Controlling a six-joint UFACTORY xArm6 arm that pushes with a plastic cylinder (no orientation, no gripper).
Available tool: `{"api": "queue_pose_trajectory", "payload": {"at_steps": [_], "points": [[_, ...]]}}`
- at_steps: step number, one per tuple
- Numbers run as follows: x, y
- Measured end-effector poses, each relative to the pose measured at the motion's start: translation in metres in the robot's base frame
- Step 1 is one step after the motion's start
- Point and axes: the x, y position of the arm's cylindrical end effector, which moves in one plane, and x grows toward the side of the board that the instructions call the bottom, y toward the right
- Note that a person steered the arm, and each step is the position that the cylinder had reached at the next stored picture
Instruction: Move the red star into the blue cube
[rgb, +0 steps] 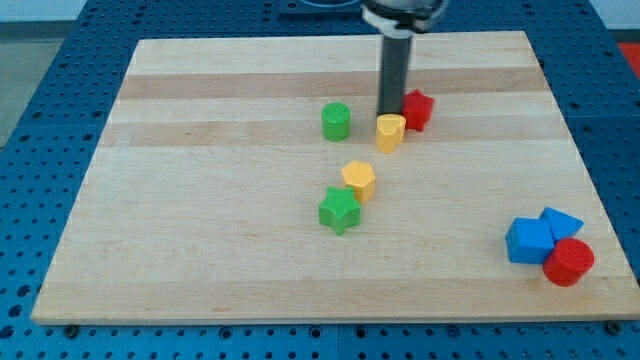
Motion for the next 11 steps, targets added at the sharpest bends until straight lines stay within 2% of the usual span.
{"api": "queue_pose_trajectory", "payload": {"at_steps": [1, 2, 3, 11], "points": [[-0.013, 0.029], [-0.056, 0.029], [-0.065, 0.048], [0.102, 0.059]]}}
